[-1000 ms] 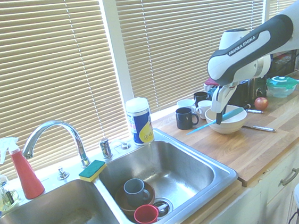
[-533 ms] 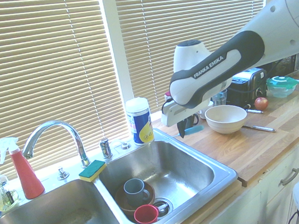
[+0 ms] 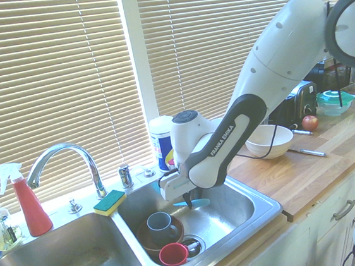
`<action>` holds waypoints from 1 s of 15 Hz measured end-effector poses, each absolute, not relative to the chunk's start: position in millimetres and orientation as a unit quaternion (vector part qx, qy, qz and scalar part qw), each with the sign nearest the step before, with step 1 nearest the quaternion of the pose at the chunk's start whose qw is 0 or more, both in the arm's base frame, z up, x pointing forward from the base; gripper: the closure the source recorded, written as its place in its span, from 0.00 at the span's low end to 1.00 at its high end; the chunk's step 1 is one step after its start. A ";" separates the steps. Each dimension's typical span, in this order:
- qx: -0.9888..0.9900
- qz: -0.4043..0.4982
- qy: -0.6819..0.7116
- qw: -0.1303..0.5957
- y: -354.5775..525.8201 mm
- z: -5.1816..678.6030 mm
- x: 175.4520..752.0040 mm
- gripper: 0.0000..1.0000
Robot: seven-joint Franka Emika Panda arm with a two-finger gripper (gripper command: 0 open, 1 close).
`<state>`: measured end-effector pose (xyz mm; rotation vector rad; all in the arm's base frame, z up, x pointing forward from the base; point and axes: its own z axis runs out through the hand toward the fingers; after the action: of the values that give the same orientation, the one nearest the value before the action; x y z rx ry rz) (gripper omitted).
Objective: Put the knife into the sink
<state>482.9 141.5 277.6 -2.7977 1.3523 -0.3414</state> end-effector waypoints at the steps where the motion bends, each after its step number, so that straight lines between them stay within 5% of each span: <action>1: -0.892 -0.105 0.439 0.006 144.5 264.9 485.0 1.00; 7: -0.892 -0.075 0.446 0.003 135.9 196.9 483.6 1.00; 8: -0.892 -0.068 0.447 0.003 135.2 186.5 482.2 0.00; 15: -0.893 -0.040 0.448 -0.004 125.3 144.2 484.8 0.00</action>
<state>484.8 125.3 144.2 -2.8140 1.4109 -0.1264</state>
